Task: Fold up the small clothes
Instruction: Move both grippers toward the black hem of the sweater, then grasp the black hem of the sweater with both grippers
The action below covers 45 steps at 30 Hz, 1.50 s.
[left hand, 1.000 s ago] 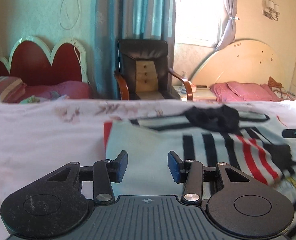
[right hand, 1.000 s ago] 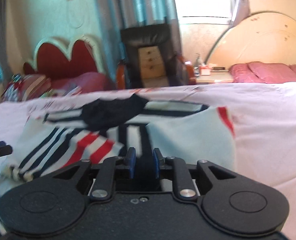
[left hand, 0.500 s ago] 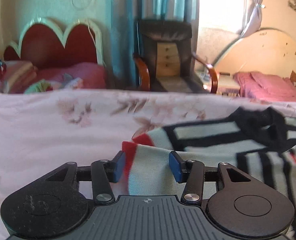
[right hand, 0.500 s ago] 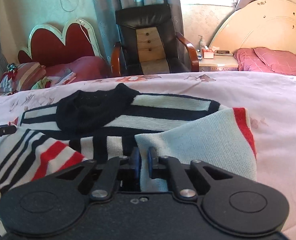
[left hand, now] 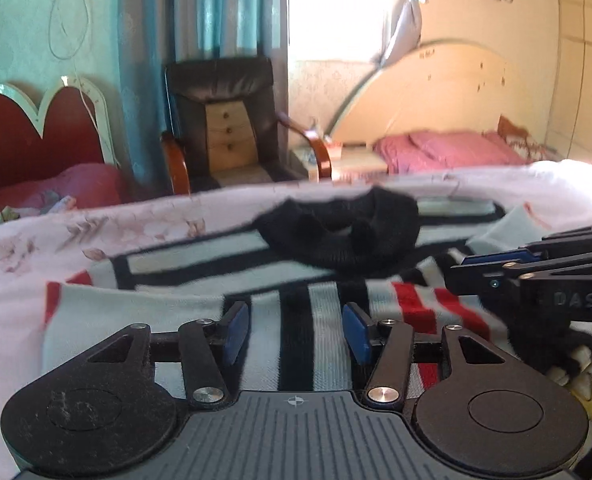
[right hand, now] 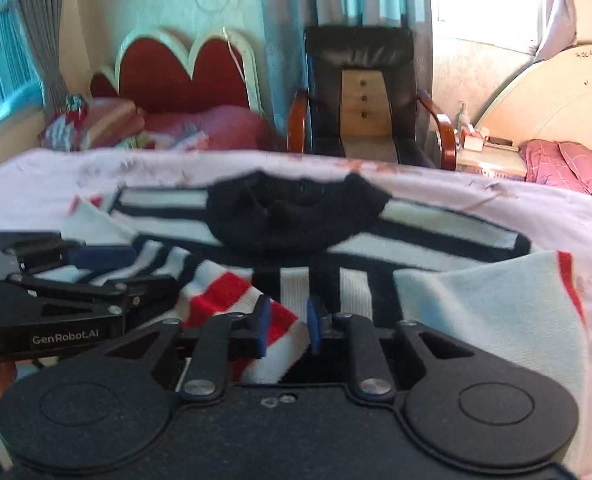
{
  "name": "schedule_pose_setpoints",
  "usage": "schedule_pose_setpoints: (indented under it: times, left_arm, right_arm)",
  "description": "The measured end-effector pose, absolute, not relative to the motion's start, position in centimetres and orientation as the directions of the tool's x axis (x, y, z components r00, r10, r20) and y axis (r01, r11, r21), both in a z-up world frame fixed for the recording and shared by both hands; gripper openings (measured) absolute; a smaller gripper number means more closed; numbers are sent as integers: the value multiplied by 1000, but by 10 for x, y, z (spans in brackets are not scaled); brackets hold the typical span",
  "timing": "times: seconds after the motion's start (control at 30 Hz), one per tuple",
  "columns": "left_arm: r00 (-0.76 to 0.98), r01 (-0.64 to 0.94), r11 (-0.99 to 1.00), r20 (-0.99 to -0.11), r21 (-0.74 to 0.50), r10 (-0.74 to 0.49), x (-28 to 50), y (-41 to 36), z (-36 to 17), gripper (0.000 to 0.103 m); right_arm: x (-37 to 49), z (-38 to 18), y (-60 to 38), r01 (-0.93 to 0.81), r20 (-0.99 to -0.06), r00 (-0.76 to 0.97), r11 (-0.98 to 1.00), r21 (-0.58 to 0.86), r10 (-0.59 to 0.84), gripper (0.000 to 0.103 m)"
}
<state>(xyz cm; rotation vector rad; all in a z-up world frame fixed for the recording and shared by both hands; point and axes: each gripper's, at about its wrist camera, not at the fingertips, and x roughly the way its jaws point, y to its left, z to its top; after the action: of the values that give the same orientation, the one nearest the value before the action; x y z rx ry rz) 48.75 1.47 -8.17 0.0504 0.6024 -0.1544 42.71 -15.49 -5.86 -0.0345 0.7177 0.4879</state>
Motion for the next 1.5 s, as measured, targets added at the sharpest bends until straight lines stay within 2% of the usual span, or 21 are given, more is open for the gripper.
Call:
schedule_pose_setpoints:
  times: [0.07,0.13,0.17,0.23,0.37,0.47,0.6,0.67,0.73,0.8,0.87,0.9,0.93,1.03,1.13,1.17,1.23,1.5]
  left_arm:
    - [787,177,983,-593,-45,-169,493,15,-84,52]
    - [766,188,982,-621,-29,-165,496,5,-94,52]
    - [774,186,982,-617,6,-143,494,1,-97,52]
    - [780,175,985,-610,-6,-142,488,8,-97,53]
    - [803,102,992,-595,70,-41,458,43,-94,53]
    - [804,29,996,-594,90,30,436,77,-96,71]
    - [806,-5,999,-591,52,34,433,80,-90,71]
    - [836,37,998,-548,48,-4,424,63,-77,71]
    - [852,80,993,-523,87,-23,415,47,-70,71]
    - [835,107,991,-548,80,-46,414,39,-75,71]
    - [770,114,990,-637,79,-38,424,36,-94,71]
    - [783,102,993,-620,52,-48,422,40,-98,74]
    - [786,88,996,-617,27,-53,422,43,-101,75]
    - [779,75,996,-626,57,-23,421,38,-94,75]
    - [789,82,992,-615,96,-6,415,32,-89,75]
    - [777,81,992,-629,94,-3,417,32,-92,75]
    - [775,72,996,-631,59,-19,417,38,-97,76]
    - [775,65,994,-632,92,8,420,36,-99,86]
  right_arm:
    - [420,-52,-155,-466,-607,646,869,165,462,20]
    - [421,-57,-143,-486,-635,611,857,173,474,20]
    - [422,-62,-137,-492,-658,586,853,174,473,17]
    - [419,-70,-132,-492,-680,587,861,131,440,16]
    - [403,-66,-148,-496,-693,619,868,19,369,16]
    - [389,-66,-182,-474,-697,631,881,0,339,15]
    - [384,-69,-190,-464,-691,641,886,-3,334,17]
    - [384,-64,-182,-442,-690,654,897,-14,311,18]
    - [374,-52,-180,-449,-655,671,894,15,348,19]
    - [363,-48,-177,-461,-646,669,887,28,368,19]
    - [361,-56,-175,-467,-676,644,884,23,357,20]
    - [364,-65,-172,-458,-709,626,889,1,324,21]
    - [363,-69,-174,-457,-692,640,889,7,334,21]
    - [367,-67,-176,-433,-699,632,900,42,336,21]
    - [358,-55,-174,-417,-679,664,909,12,313,27]
    - [355,-54,-175,-416,-671,675,909,-1,308,33]
    - [361,-66,-175,-399,-714,648,917,-25,263,34]
    - [368,-72,-173,-374,-703,662,928,-9,260,38]
